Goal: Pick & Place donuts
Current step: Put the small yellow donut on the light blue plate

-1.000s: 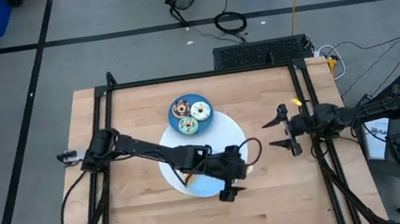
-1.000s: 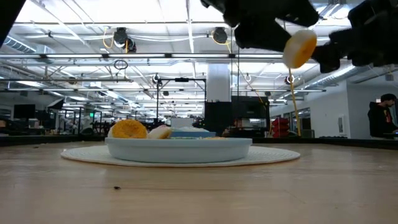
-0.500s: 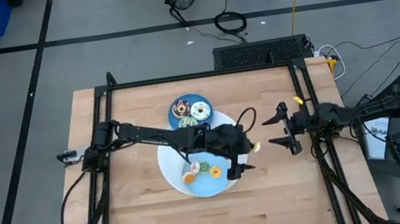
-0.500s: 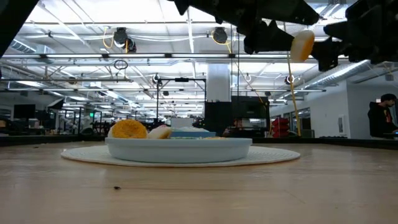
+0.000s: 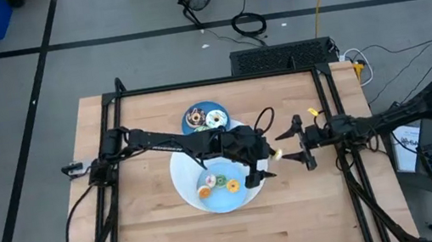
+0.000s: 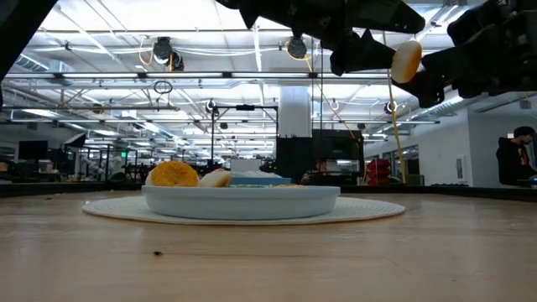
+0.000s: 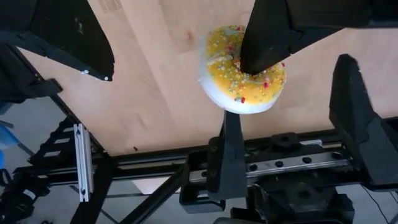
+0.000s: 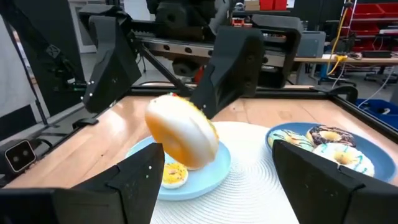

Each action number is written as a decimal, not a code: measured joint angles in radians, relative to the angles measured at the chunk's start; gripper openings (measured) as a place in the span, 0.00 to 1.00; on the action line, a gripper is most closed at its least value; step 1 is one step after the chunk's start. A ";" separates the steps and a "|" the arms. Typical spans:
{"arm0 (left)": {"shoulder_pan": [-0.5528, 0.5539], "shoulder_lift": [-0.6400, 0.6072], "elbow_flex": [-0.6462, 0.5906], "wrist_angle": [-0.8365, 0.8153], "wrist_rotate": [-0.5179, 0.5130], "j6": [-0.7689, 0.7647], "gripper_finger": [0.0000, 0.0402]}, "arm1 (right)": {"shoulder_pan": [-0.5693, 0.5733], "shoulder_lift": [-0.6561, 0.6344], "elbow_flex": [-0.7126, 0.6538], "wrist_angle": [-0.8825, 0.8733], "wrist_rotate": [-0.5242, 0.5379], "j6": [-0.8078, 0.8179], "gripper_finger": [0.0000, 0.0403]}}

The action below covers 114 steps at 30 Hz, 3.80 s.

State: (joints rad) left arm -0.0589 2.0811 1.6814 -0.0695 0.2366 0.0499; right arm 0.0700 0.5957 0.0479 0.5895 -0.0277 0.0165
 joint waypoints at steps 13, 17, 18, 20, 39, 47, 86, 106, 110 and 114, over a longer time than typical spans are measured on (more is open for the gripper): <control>0.004 0.000 0.000 -0.001 -0.001 -0.002 0.86 | 0.000 0.165 0.000 0.169 -0.003 -0.002 0.66; 0.012 0.000 0.000 -0.001 -0.001 -0.002 0.86 | 0.000 0.194 0.000 0.214 -0.013 -0.002 0.56; 0.014 0.000 0.000 -0.001 -0.001 -0.002 0.86 | 0.000 0.197 0.000 0.224 -0.026 -0.002 0.53; 0.015 0.000 0.000 -0.001 -0.001 -0.002 0.86 | 0.002 0.203 0.000 0.246 -0.044 -0.002 0.46; 0.049 -0.099 0.000 -0.058 -0.004 -0.016 0.86 | 0.004 0.205 0.000 0.216 -0.085 -0.013 0.02; 0.034 -0.270 -0.046 -0.201 -0.001 0.089 0.86 | 0.037 0.198 0.000 0.227 -0.162 0.045 0.01; -0.039 -1.894 -1.547 0.249 -0.466 -0.114 0.86 | 0.069 0.199 0.000 0.245 -0.103 0.024 0.01; -0.039 -2.018 -1.667 0.257 -0.464 -0.165 0.86 | 0.111 0.445 0.156 0.251 -0.054 0.032 0.01; -0.039 -2.018 -1.667 0.247 -0.464 -0.165 0.86 | 0.155 0.623 0.283 0.249 -0.052 -0.031 0.01; -0.039 -2.016 -1.667 0.245 -0.471 -0.161 0.86 | 0.197 0.822 0.436 0.209 -0.051 -0.106 0.01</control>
State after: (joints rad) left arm -0.0978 0.0649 0.0147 0.1755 -0.2346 -0.1112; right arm 0.2674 1.4174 0.4836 0.7987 -0.0791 -0.0894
